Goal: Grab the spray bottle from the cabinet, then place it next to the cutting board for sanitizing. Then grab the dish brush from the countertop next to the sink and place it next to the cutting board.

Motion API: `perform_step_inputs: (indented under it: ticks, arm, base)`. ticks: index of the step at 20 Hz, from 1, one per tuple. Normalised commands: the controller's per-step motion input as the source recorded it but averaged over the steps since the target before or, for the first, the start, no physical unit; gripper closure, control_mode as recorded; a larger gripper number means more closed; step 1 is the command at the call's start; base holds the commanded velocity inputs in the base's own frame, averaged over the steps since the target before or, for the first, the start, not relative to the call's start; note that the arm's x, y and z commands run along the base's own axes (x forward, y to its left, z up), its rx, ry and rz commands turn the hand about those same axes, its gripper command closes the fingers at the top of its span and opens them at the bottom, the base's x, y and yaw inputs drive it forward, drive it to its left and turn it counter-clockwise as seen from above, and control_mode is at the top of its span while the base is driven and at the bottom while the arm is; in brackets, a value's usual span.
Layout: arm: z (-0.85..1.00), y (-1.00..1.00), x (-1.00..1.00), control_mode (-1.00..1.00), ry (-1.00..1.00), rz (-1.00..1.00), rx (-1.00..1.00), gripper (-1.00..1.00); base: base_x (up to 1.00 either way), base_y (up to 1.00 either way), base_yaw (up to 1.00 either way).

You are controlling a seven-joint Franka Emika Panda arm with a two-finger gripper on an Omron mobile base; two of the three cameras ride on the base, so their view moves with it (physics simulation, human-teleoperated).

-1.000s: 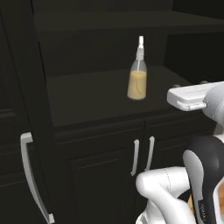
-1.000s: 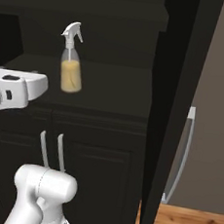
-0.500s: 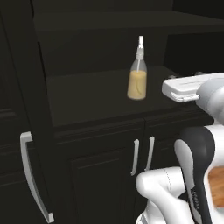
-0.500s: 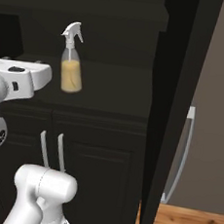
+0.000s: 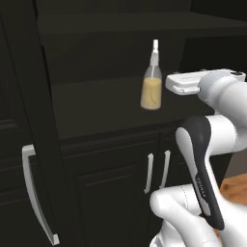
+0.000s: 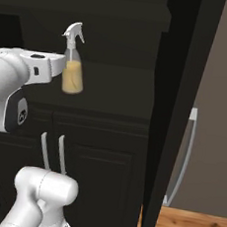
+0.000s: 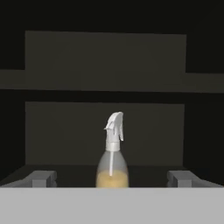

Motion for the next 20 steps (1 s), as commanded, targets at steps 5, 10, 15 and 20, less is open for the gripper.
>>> perform_step_inputs:
  ticks: [5, 10, 15, 20]
  arm:
    - [0.00, 0.01, 0.70, -1.00, 0.00, 0.00, 0.00, -1.00]
    - [-0.02, 0.01, 0.71, -1.00, 0.00, 0.00, 0.00, -1.00]
    - [-0.12, 0.05, 0.67, -1.00, 0.02, 0.00, 0.00, -1.00]
    - [-0.20, 0.02, 0.53, -1.00, 0.00, 0.00, 0.00, -1.00]
  base:
    - [0.00, 0.00, 0.00]
    - [0.00, 0.00, 0.00]
    - [0.00, 0.00, 0.00]
    - [0.00, 0.00, 0.00]
